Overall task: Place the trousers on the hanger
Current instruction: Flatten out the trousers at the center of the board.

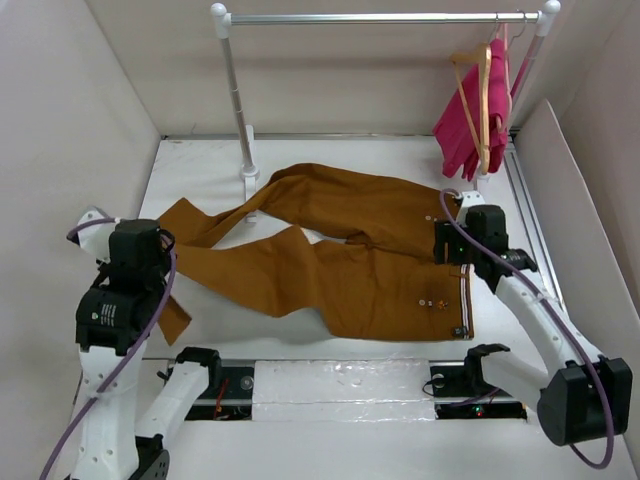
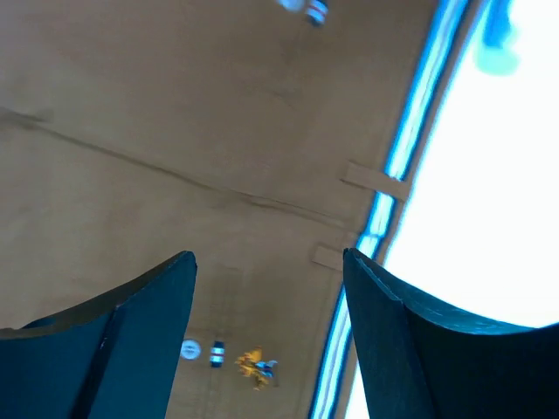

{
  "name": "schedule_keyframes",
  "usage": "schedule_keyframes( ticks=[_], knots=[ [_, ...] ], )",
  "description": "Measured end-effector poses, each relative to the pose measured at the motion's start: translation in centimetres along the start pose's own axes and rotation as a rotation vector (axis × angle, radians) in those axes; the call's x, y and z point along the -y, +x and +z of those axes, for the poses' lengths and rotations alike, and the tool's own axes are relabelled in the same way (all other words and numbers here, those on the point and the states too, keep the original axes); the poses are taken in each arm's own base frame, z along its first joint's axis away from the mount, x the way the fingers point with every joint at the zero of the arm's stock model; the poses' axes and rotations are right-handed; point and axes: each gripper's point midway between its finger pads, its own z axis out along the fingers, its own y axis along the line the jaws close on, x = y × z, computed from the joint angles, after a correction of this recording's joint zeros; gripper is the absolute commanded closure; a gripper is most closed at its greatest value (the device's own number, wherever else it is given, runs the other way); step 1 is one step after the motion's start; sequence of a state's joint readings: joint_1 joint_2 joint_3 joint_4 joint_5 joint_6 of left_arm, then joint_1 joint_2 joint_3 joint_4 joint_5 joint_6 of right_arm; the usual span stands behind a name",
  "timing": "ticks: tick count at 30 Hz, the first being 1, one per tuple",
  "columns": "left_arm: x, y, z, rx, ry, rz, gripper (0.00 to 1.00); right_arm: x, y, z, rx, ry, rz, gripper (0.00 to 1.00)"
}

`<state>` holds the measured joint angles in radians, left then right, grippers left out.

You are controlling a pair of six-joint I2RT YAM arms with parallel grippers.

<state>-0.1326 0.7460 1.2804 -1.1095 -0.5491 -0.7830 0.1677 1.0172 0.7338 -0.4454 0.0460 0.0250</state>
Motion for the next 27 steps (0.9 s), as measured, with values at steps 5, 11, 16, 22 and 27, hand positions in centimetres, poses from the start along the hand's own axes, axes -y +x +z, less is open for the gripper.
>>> schedule_keyframes(
  ticks=[5, 11, 16, 22, 27],
  knots=[
    [2.1, -0.2, 1.1, 0.006, 0.053, 0.035, 0.58, 4.0, 1.7, 1.2, -0.069, 0.050, 0.146, 0.24],
    [3.2, 1.5, 3.8, -0.014, 0.045, 0.036, 0.28, 6.9, 4.5, 2.7, -0.144, 0.090, 0.313, 0.21],
    [7.4, 2.2, 6.6, -0.030, 0.126, -0.019, 0.30, 6.7, 6.4, 5.0, -0.184, 0.060, 0.392, 0.17],
    [11.3, 4.9, 12.1, -0.090, 0.139, -0.014, 0.32, 6.6, 4.2, 9.4, -0.086, -0.052, 0.468, 0.18],
    [12.1, 5.8, 13.8, -0.105, 0.135, -0.008, 0.33, 6.4, 3.4, 10.4, -0.047, -0.079, 0.500, 0.53]
  ],
)
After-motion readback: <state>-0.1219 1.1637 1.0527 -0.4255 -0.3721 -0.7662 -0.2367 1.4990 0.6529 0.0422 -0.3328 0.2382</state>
